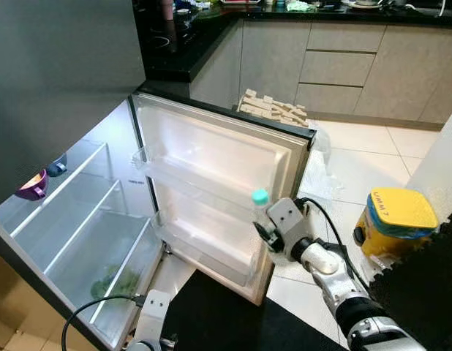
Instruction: Restocking fridge
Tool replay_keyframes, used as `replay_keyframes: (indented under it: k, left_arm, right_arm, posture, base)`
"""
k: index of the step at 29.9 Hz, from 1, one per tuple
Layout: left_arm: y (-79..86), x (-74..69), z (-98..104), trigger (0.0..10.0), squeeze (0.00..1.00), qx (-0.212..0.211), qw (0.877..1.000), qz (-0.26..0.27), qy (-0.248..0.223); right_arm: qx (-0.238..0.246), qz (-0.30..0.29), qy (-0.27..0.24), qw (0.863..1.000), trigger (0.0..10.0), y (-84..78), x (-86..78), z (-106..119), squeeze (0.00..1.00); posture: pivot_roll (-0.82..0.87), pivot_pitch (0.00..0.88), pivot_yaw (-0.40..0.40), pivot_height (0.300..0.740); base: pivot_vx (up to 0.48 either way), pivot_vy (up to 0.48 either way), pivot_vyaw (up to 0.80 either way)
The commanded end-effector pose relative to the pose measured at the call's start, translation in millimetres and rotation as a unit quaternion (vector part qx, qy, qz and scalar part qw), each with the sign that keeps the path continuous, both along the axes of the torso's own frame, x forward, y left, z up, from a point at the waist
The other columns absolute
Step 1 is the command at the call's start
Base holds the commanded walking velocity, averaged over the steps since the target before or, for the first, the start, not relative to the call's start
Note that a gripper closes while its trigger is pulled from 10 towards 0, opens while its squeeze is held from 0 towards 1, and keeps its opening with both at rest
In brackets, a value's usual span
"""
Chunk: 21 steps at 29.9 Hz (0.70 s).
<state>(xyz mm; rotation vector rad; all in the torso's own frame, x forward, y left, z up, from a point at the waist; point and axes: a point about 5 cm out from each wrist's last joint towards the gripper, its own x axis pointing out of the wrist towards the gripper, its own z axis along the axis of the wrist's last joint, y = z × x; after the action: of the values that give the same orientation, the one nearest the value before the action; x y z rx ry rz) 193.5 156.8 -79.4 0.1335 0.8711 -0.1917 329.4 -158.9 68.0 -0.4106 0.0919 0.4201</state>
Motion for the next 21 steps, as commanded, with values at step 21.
replay_keyframes:
  k: [21]
  left_arm:
    - [3.8,-4.3,-2,10.0,0.00,0.012,1.000,-0.017,0.005]
  right_arm:
    - [0.112,0.199,0.044,0.972,10.0,30.8,-9.6,19,0.00]
  posture:
    - [-0.05,0.000,0.026,0.740]
  base:
    - [0.000,0.000,0.00]
